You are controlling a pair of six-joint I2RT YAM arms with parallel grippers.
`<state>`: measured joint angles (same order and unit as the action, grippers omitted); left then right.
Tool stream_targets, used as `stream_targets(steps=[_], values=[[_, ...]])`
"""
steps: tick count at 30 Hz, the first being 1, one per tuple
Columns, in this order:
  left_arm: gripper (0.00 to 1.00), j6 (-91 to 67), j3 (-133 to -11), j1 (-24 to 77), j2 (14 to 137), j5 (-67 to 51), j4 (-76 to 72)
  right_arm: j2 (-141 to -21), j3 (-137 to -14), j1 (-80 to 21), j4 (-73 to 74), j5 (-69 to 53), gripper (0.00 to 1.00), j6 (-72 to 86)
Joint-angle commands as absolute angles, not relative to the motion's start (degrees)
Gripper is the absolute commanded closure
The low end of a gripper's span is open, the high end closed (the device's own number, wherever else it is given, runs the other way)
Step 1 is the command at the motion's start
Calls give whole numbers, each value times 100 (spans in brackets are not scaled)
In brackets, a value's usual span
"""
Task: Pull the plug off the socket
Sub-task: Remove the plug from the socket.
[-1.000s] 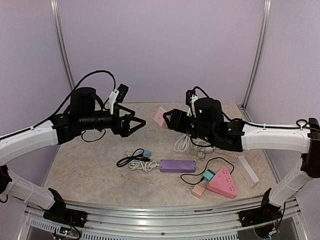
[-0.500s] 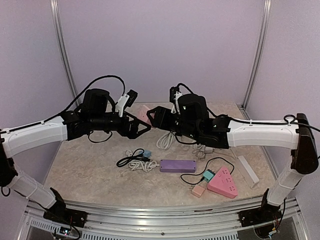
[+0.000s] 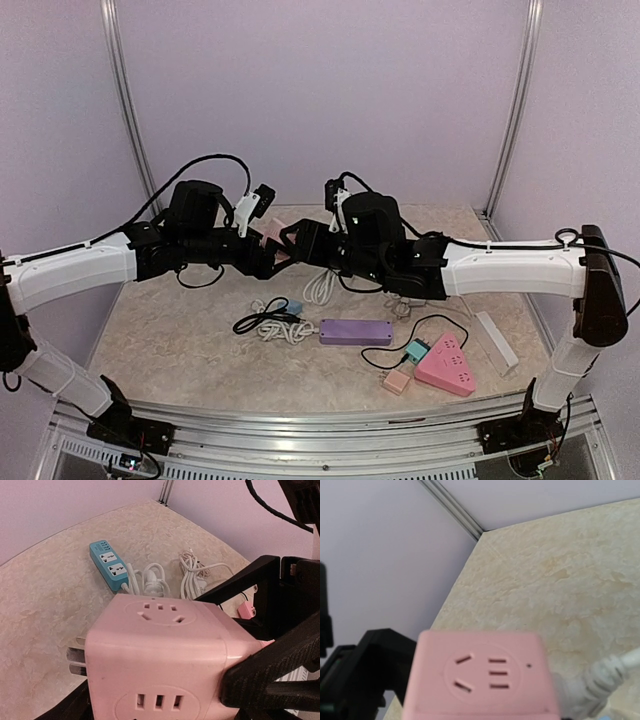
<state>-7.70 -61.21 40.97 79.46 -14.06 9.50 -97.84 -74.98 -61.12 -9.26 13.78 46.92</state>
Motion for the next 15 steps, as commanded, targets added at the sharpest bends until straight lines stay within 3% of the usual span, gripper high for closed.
stream_targets(steps=[1,15], values=[[17,-757,-6161,4122,7935,-1430,935,-9791,-7758,-6157,-1398,1333,100,4637],[51,-732,-6177,4107,7998,-1473,957,-9806,-7719,-6158,-1322,1315,100,4698]])
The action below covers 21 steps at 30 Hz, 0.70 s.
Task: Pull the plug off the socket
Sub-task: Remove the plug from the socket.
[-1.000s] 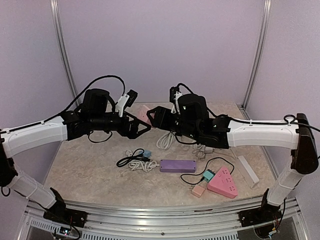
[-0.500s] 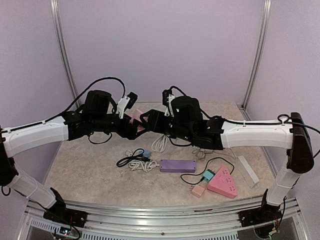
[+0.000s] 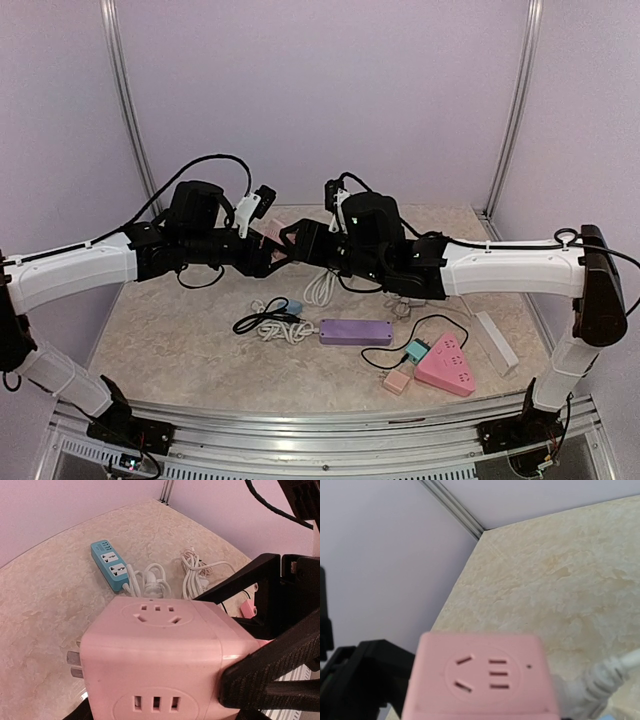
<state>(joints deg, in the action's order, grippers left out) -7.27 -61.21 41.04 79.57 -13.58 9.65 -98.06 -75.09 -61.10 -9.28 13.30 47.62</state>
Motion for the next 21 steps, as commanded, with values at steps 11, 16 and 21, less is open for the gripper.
stream_targets(steps=[11,16,21], values=[[74,-704,-6310,3778,8080,-2258,1055,-9094,-6787,-5926,-1356,1743,40,4774],[78,-633,-6269,3665,8101,-2316,979,-8861,-6489,-5645,-1338,1475,20,4937],[81,-457,-6181,3498,8079,-2709,801,-8485,-6182,-5441,-1276,1395,1,4760]])
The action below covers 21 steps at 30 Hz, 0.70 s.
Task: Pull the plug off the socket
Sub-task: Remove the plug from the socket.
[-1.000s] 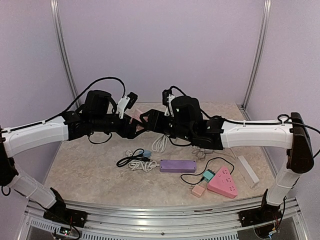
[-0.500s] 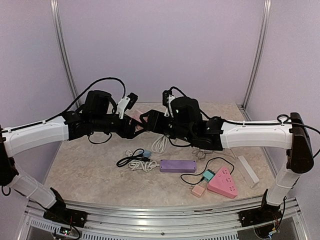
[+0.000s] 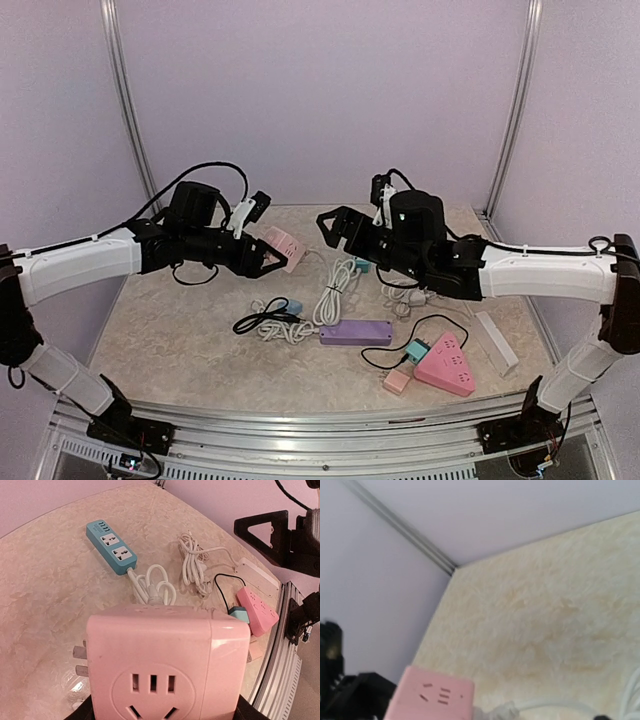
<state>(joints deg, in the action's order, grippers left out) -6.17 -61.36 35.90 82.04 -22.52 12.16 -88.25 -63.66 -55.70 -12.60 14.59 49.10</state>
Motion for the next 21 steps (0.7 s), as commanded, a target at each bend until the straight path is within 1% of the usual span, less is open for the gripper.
stream_targets(steps=[1,5,8,9,11,14,17,21], values=[[81,-434,-6153,3453,8050,-2794,747,-8429,-6174,-5408,-1204,1375,1,4684],[81,-504,-6190,3197,7960,-3345,724,-8099,-5979,-5318,-1092,1225,0,4197],[81,-398,-6469,3099,7981,-3920,1050,-7783,-5760,-5266,-1036,995,0,3613],[81,-400,-6541,3053,8000,-4156,1114,-7688,-5695,-5200,-1008,795,0,3389],[81,-431,-6679,2912,8099,-4719,1264,-7541,-5617,-5023,-933,1,0,2939],[81,-538,-6955,2716,8312,-5561,1505,-7311,-5515,-4997,-692,-622,1,2260],[82,-716,-7056,2631,8501,-6078,1495,-7208,-5508,-5009,-339,-1059,3,1696],[81,-772,-7104,2619,8609,-6453,1535,-7382,-5847,-5176,405,-1249,6,974]])
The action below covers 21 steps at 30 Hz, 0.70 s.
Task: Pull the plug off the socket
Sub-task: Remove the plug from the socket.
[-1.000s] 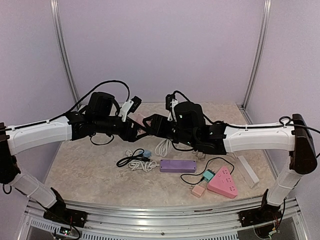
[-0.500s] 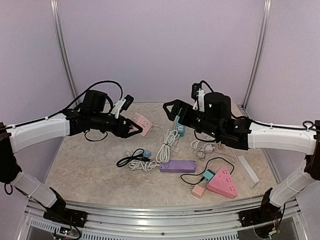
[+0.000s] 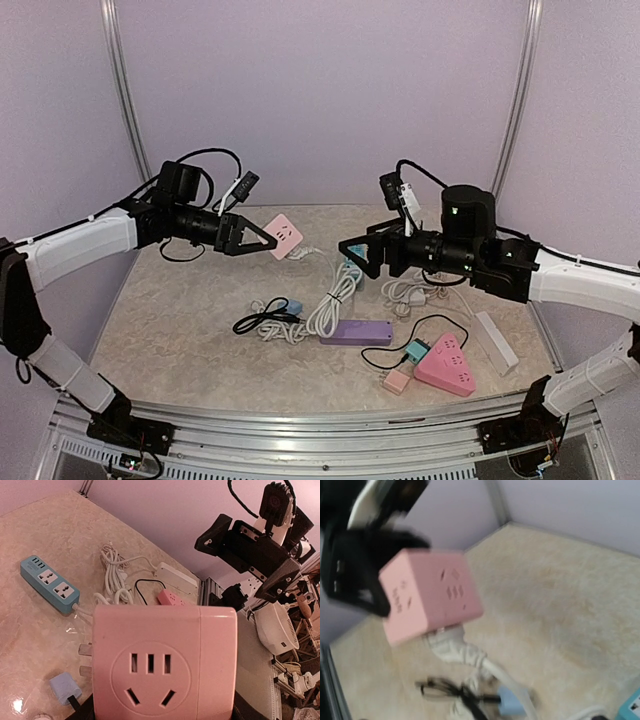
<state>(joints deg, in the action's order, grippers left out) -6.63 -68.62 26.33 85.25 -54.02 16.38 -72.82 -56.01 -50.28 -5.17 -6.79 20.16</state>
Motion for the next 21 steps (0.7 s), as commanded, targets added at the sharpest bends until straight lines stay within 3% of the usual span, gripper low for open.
stream_targets(steps=[1,21], values=[[82,-756,-7135,2619,8655,-6524,1587,-7455,-5935,-5230,508,-1272,7,851],[83,-527,-7211,2620,8769,-6969,1725,-8380,-6154,-5713,60,-1124,22,276]])
